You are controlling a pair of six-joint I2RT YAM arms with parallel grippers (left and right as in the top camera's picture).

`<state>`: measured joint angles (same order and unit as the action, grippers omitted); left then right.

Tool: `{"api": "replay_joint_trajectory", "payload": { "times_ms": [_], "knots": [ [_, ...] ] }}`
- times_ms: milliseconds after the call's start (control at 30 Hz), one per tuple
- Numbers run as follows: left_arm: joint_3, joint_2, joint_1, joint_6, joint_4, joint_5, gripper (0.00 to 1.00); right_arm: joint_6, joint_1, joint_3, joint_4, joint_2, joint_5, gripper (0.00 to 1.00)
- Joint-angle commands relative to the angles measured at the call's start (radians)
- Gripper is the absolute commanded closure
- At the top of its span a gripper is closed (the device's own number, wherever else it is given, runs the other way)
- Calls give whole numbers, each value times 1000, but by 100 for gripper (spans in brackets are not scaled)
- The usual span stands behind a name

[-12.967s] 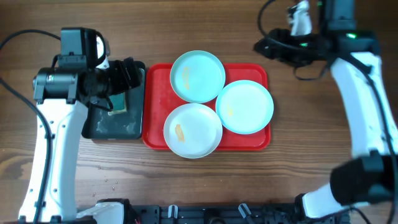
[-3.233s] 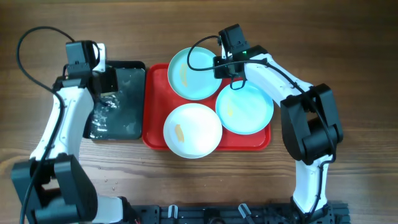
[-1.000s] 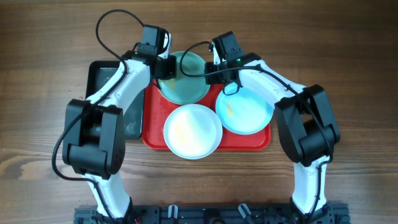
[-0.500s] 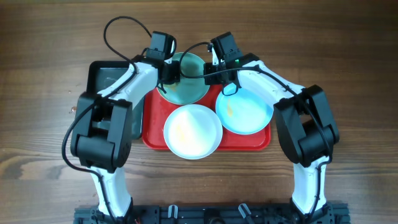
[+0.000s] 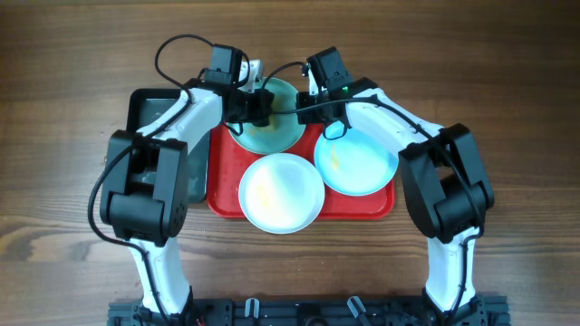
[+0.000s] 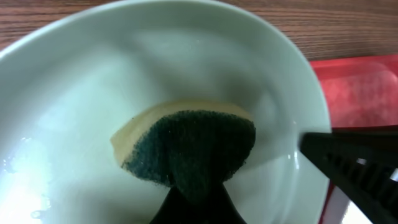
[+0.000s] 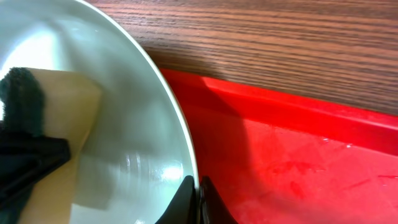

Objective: Clean dirty plates on tray and stack at the side
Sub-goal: 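Scrub the top plate with the sponge while right gripper holds it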

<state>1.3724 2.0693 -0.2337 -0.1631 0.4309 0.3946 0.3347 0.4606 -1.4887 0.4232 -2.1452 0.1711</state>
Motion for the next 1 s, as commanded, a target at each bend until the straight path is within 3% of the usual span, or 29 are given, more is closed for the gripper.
{"api": "replay_joint_trajectory", "payload": {
  "times_ms": [0,167,333,600,733,967],
  "knots": [
    [-10,-131,13,-9,14,35,96,-18,18,12,-1,-12,39,96],
    [-15,-171,12,-9,105,-159,96,-19,18,12,-1,-12,39,96],
    [-64,-152,11,-40,124,-259,96,-19,18,12,-1,-12,39,96],
    [-238,-150,11,-74,-64,-275,96,-18,18,12,-1,-12,39,95],
    [-288,-148,7,-135,-103,-288,96,-18,18,12,-1,-12,39,96],
    [-316,-117,-79,-142,-140,-280,91,-18,18,12,-2,-12,39,96]
  ]
}}
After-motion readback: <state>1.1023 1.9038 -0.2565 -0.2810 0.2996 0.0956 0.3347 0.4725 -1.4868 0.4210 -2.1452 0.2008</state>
